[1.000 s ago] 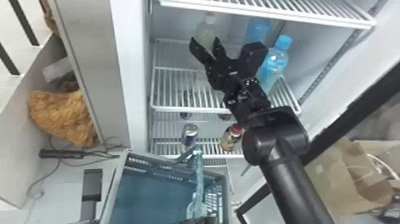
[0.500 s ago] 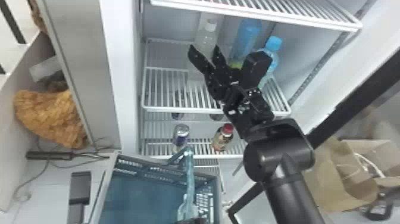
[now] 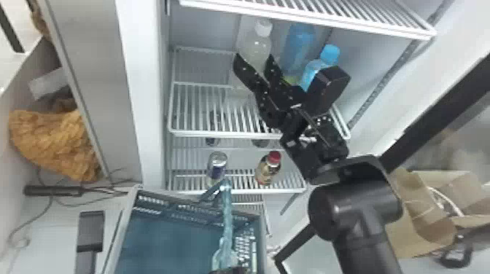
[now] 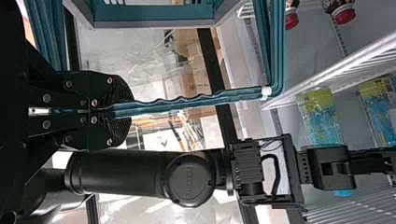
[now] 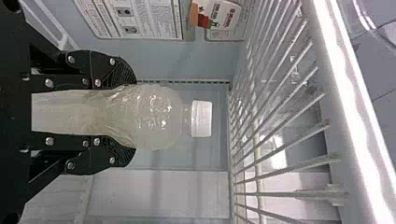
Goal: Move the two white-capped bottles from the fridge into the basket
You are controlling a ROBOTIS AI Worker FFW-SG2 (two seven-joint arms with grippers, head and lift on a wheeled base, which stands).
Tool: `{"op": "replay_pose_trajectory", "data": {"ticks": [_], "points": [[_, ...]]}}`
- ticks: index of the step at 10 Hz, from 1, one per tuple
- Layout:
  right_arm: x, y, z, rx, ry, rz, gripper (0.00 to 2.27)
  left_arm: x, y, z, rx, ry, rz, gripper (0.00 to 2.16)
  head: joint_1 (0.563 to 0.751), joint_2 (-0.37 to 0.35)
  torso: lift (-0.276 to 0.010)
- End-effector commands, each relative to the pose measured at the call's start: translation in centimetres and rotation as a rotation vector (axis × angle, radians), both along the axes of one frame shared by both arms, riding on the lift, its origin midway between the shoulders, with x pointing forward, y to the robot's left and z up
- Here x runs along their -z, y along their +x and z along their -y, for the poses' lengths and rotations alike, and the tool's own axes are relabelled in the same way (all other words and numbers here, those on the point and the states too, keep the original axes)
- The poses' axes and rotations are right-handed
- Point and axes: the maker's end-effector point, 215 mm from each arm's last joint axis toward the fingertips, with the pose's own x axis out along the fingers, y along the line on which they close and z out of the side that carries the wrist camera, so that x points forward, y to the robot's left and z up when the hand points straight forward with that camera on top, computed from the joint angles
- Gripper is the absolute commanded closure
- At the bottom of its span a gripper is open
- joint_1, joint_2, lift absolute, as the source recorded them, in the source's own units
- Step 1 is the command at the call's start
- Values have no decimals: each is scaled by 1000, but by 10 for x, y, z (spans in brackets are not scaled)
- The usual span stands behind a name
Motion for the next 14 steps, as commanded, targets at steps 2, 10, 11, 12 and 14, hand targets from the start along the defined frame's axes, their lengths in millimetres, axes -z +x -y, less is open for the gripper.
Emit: {"op": "replay_pose_trajectory", "data": {"ticks": [2, 10, 11, 12, 14], "points": [[-6, -23, 3, -1, 10, -3, 889, -1, 0, 0, -1, 0, 3, 1193, 695, -279, 0], [-5, -96, 7, -25, 13, -79, 889, 0, 1, -1, -5, 1, 2, 1194, 695, -309, 0], [-5, -104, 12, -14, 14, -86, 889, 0, 2, -1, -5, 1, 4, 1193, 695, -318, 0], [-10, -113, 18, -2, 15, -85, 889, 0, 2, -1, -5, 1, 4, 1193, 695, -328, 0], [-12, -133, 25, 14, 15, -108, 889, -1, 2, -2, -6, 0, 5, 1193, 695, -350, 0]]}}
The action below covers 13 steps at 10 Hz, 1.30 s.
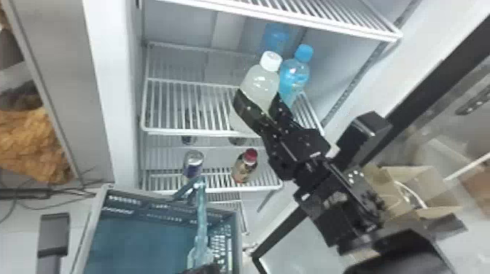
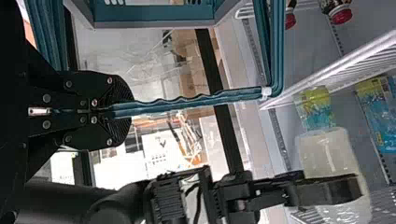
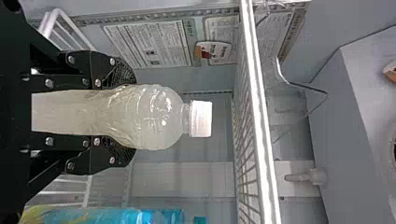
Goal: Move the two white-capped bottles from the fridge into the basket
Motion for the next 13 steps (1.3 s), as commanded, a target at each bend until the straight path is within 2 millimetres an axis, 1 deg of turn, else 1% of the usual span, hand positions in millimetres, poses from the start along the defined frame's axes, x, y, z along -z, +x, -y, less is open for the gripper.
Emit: {"op": "replay_pose_trajectory", "data": {"ticks": [1, 2, 4, 6, 8, 9, 11, 13], "points": [[0, -16, 2, 4, -5, -26, 889, 0, 1, -1, -2, 1, 0, 1193, 695, -350, 0], [-1, -27, 3, -2, -13, -46, 889, 0, 1, -1, -2, 1, 0, 1193, 695, -350, 0], [7, -44, 3, -10, -24, -101, 891, 0, 1, -2, -4, 2, 1, 1194, 695, -350, 0], [11, -63, -2, -24, -12, -150, 891, 1, 2, -3, -5, 6, 2, 1193, 695, -350, 0], [20, -80, -4, -39, -18, -210, 892, 1, 2, -2, -2, 7, 4, 1193, 695, -350, 0], [29, -89, -1, -51, -24, -249, 892, 1, 2, -3, -5, 6, 2, 1193, 695, -350, 0], [38, -100, -2, -54, -32, -298, 892, 2, 2, -4, -6, 11, 2, 1193, 695, -350, 0], [60, -114, -2, -58, -18, -383, 898, 2, 2, -4, -7, 9, 2, 1193, 695, -350, 0]]}}
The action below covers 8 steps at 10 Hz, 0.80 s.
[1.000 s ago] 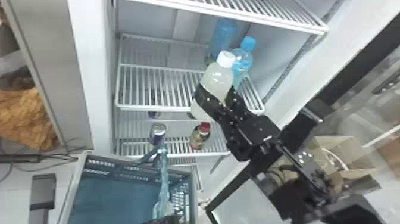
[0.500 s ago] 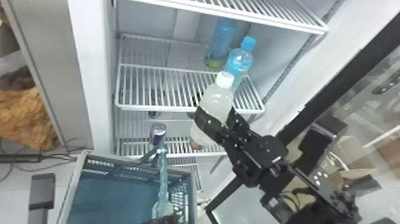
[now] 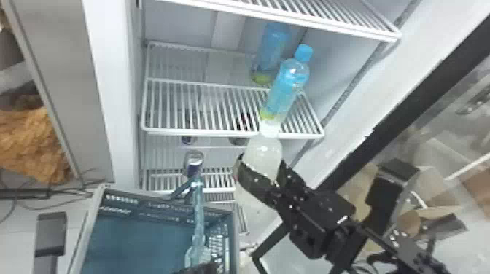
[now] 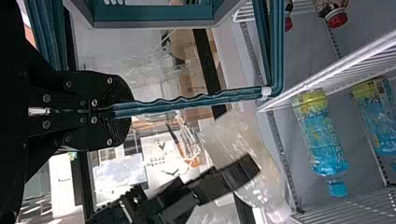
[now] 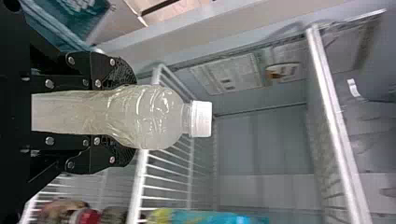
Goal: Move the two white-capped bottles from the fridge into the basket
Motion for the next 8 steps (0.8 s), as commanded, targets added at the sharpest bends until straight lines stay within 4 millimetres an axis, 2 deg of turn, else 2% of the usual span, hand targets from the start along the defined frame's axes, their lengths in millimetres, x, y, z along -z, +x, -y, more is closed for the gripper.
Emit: {"op": "replay_pose_trajectory", "data": {"ticks": [1, 4, 6, 8], "points": [[16, -10, 2, 0, -5, -63, 898, 0, 0, 0, 0, -1, 0, 1193, 695, -350, 0], [55, -26, 3, -6, -2, -207, 898, 0, 1, 0, -2, 2, 1, 1193, 695, -350, 0], [89, -40, -1, -27, 16, -339, 898, 0, 0, 0, -1, 1, 1, 1193, 695, -350, 0], [101, -42, -9, -51, 48, -384, 898, 1, 0, 0, -3, 0, -2, 1193, 695, -350, 0]]}}
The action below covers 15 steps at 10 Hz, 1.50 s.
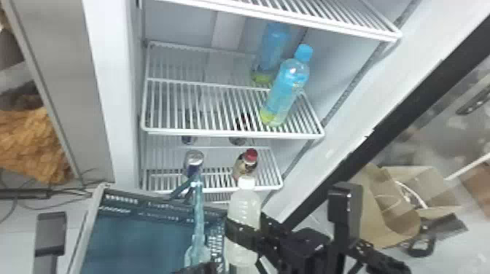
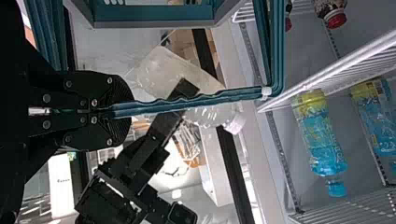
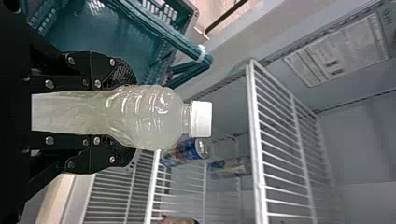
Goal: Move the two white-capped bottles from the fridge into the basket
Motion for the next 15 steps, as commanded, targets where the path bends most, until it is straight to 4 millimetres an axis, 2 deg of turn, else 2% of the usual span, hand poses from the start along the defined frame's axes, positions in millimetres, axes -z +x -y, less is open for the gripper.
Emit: {"op": "replay_pose_trajectory", "data": {"ticks": [1, 5, 6, 7, 9, 13, 15], "points": [[11, -2, -10, -22, 31, -39, 898, 1, 0, -1, -1, 1, -2, 1193, 695, -350, 0], [34, -14, -47, -106, 147, -137, 897, 1, 0, -1, -3, 2, -1, 1193, 695, -350, 0], [40, -16, -54, -125, 176, -156, 731, 1, 0, -1, -3, 2, -1, 1193, 695, -350, 0], [40, -15, -53, -126, 173, -156, 461, 1, 0, -1, -3, 2, -1, 1194, 695, -350, 0], [40, -15, -53, -125, 169, -153, 211, 1, 0, -1, -3, 2, -1, 1193, 695, -350, 0], [36, -8, -49, -116, 154, -123, 183, 0, 1, -1, -3, 2, 1, 1193, 695, -350, 0], [20, 11, -30, -80, 66, -34, 183, 0, 1, -1, -3, 2, 1, 1193, 695, -350, 0]]}}
